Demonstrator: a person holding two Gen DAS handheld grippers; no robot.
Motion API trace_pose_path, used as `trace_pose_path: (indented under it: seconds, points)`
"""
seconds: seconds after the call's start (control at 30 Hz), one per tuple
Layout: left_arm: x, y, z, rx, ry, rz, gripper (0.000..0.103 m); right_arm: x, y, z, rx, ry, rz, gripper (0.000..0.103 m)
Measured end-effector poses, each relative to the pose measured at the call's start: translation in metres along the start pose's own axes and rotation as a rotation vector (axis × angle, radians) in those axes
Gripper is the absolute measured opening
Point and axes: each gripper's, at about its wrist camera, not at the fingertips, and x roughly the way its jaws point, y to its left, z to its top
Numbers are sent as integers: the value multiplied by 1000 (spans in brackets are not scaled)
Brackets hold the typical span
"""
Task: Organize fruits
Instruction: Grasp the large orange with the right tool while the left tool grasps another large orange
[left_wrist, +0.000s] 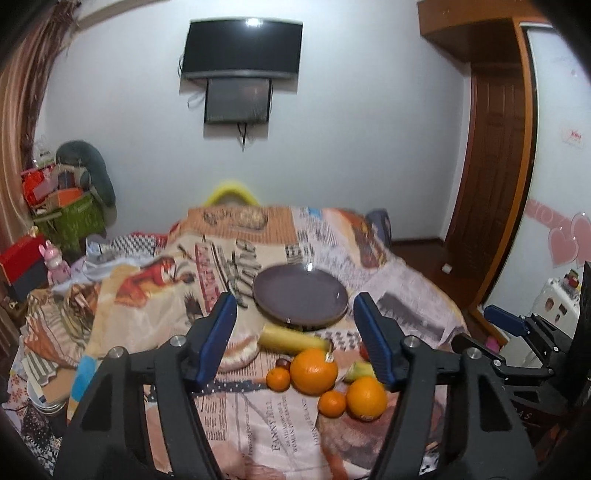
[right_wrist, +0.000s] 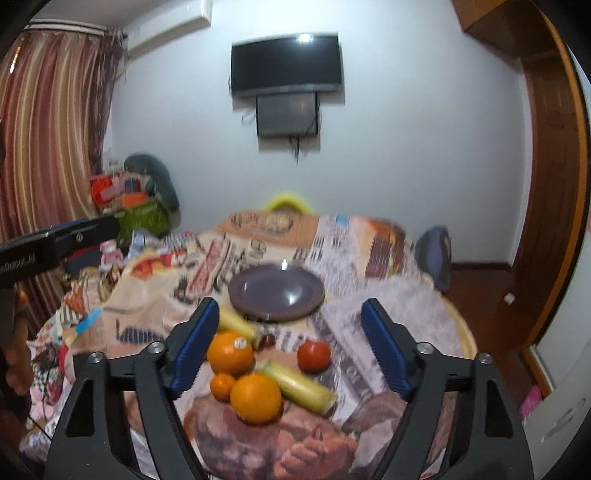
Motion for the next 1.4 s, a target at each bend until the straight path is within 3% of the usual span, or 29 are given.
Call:
trace_pose_path:
  seconds: [0.33, 0.53, 0.87, 1.17, 1.4]
  points:
    - [50, 10, -25, 13, 129, 5, 65, 50, -6, -35, 24, 236, 63, 68]
    - [72, 9, -40, 34, 194, 3, 68, 74, 0, -49, 6, 318, 99, 68]
    - [96, 12, -58, 46, 247, 8, 84, 109, 7, -64, 2, 414, 143, 68]
    - [114, 13, -68, 43, 309, -16, 85, 129, 12, -74, 9, 488, 189, 67]
    - [132, 2, -71, 71, 366, -49, 85, 123, 5, -70, 39, 464, 186, 63]
